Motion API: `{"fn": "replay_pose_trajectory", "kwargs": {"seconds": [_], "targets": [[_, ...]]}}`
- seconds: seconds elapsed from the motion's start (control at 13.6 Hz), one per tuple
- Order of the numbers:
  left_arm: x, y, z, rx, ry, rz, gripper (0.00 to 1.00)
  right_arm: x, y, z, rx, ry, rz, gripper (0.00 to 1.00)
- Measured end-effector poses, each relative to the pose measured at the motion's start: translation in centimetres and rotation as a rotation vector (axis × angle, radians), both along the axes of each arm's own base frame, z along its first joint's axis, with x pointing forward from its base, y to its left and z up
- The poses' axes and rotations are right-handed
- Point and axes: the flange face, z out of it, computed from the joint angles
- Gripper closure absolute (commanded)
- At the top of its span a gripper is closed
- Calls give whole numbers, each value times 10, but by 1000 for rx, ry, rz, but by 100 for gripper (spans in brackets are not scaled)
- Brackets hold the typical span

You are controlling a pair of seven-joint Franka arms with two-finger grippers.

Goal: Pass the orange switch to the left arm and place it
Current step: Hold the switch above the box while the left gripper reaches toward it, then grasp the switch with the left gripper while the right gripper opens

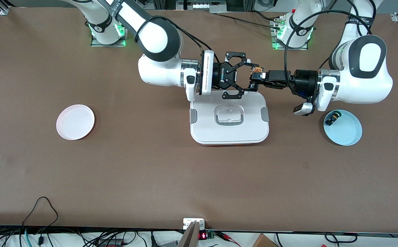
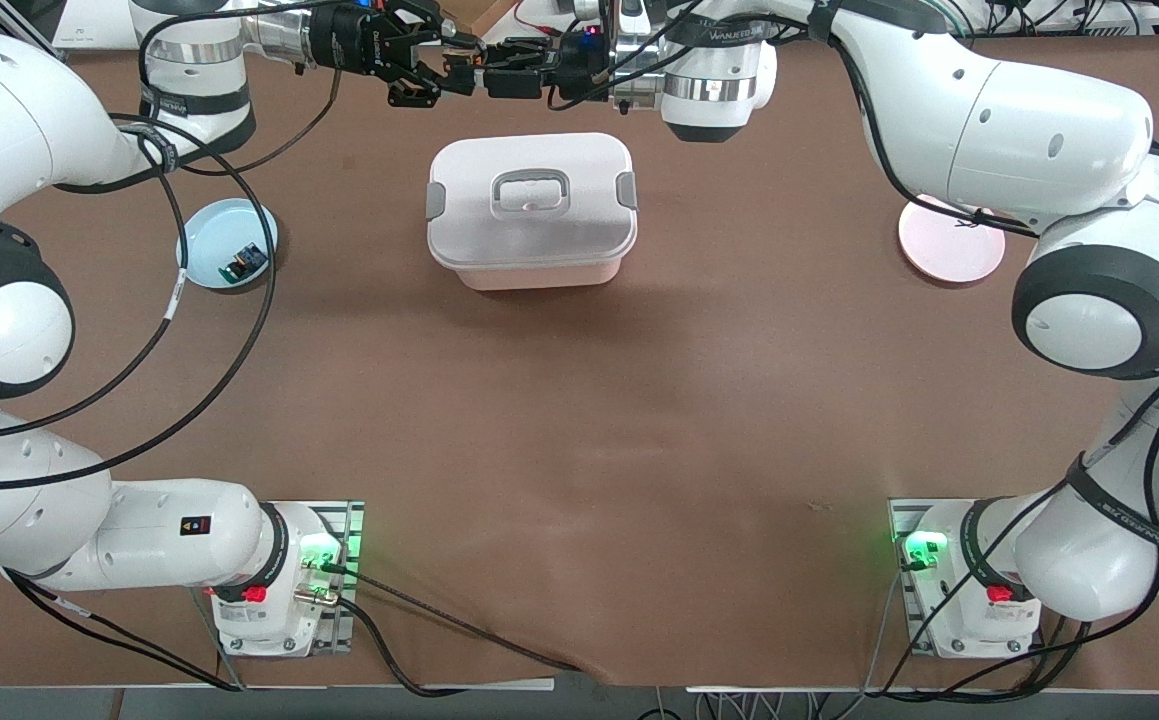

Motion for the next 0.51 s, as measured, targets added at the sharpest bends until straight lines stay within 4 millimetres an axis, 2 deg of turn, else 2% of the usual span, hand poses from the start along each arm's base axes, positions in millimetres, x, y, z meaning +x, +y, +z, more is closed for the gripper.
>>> {"fn": "replay_pose_trajectory", "kwargs": {"seconds": [0.44,0.51], "targets": [[1,1,1,-4,1,7,83,0,0,-1,-3,-17,-1,98],[1,1,1,-4,1,7,84,0,0,-1,-3,-18,-1,80]]}}
